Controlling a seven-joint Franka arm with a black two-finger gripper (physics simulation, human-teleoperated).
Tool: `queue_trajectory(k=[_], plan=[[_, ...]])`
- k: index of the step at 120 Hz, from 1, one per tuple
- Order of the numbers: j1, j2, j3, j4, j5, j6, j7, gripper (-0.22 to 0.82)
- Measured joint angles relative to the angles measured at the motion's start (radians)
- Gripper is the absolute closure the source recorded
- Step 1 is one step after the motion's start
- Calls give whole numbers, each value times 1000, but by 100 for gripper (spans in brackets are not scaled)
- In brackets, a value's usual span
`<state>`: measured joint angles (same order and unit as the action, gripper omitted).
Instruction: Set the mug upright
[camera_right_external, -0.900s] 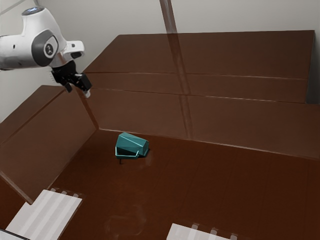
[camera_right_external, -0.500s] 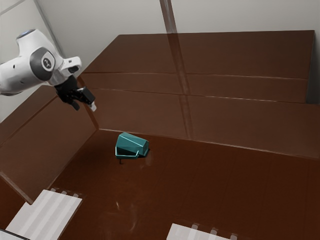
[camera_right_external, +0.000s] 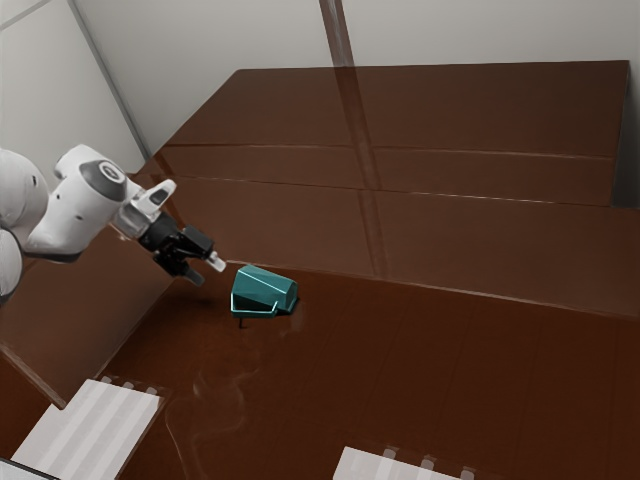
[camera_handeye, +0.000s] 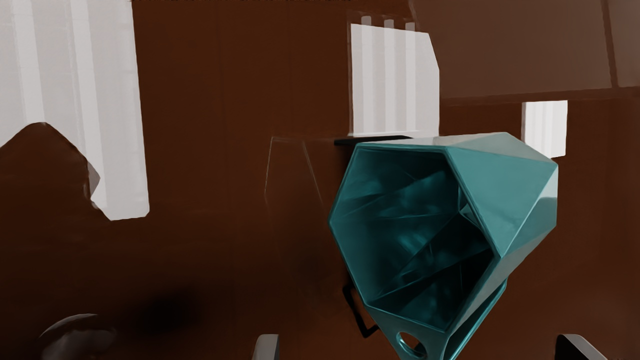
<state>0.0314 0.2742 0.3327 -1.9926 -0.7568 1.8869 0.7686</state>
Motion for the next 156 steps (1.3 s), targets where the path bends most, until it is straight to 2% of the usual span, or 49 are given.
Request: queue_trajectory(k=[40,85,105,128,156], plan=[[-8,65,-10,21,-138,-63,187,0],[-34,107,-23,64,-181,-73,306,2],[-39,105,-23,62,-189,-71,336,20],[-40,104,-23,62,-198,-69,358,52],[-58,92,-32,63,-220,-64,373,69]])
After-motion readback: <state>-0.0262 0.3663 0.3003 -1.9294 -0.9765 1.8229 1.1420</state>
